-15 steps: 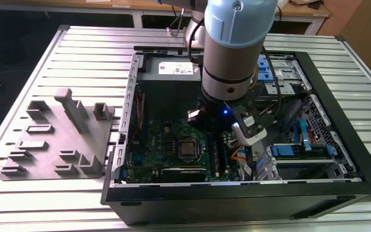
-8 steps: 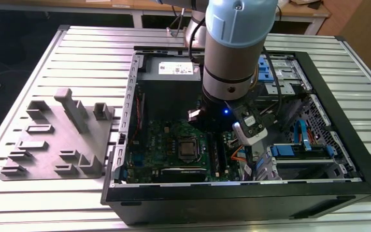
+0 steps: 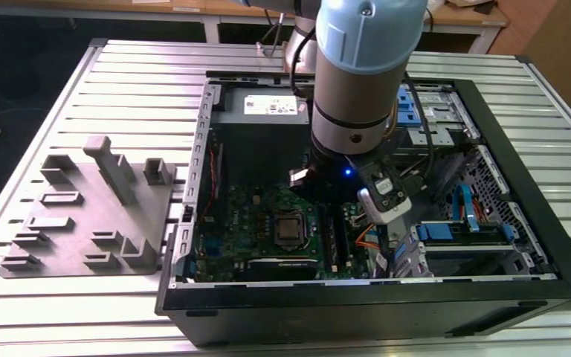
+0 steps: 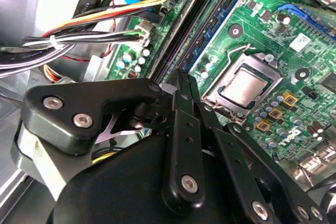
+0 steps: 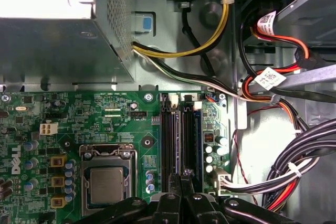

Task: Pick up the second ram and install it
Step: 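Insert the second ram into the second slot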

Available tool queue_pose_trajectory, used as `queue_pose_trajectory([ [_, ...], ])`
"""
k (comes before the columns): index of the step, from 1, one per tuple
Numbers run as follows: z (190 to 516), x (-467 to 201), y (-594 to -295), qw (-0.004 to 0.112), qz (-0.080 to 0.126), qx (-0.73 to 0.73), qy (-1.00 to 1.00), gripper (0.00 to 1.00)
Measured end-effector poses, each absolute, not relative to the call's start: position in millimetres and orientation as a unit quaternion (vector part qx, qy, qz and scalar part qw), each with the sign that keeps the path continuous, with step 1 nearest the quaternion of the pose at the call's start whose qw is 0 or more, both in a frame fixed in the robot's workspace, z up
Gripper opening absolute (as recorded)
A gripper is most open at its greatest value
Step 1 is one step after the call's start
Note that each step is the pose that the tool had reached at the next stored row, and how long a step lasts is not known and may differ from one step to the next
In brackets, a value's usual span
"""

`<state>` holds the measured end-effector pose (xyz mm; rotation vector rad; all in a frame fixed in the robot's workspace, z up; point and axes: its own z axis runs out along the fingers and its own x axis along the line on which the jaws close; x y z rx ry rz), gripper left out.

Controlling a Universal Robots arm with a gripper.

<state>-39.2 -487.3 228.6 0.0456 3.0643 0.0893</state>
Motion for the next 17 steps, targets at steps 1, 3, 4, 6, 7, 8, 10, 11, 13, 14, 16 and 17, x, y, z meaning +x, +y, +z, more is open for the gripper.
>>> queue_pose_trajectory([
  [1, 228.3, -39.2, -487.3, 0.038, 0.029, 0.015, 0.999, 0.08],
  [3, 227.8, -39.2, -487.3, 0.038, 0.029, 0.015, 0.999, 0.08],
  [4, 227.7, -39.2, -487.3, 0.038, 0.029, 0.015, 0.999, 0.08],
  [6, 227.6, -39.2, -487.3, 0.038, 0.029, 0.015, 0.999, 0.08],
  [7, 227.6, -39.2, -487.3, 0.038, 0.029, 0.015, 0.999, 0.08],
  [8, 227.6, -39.2, -487.3, 0.038, 0.029, 0.015, 0.999, 0.08],
  [10, 227.5, -39.2, -487.2, 0.038, 0.029, 0.015, 0.999, 0.08],
  [11, 227.5, -39.2, -487.2, 0.038, 0.030, 0.015, 0.999, 0.08],
  [13, 227.5, -39.2, -487.2, 0.038, 0.030, 0.015, 0.999, 0.08],
  [14, 227.5, -39.2, -487.3, 0.038, 0.030, 0.015, 0.999, 0.08],
  [16, 227.4, -39.2, -487.3, 0.038, 0.030, 0.015, 0.999, 0.08],
  [17, 227.3, -39.2, -487.3, 0.038, 0.030, 0.015, 0.999, 0.08],
])
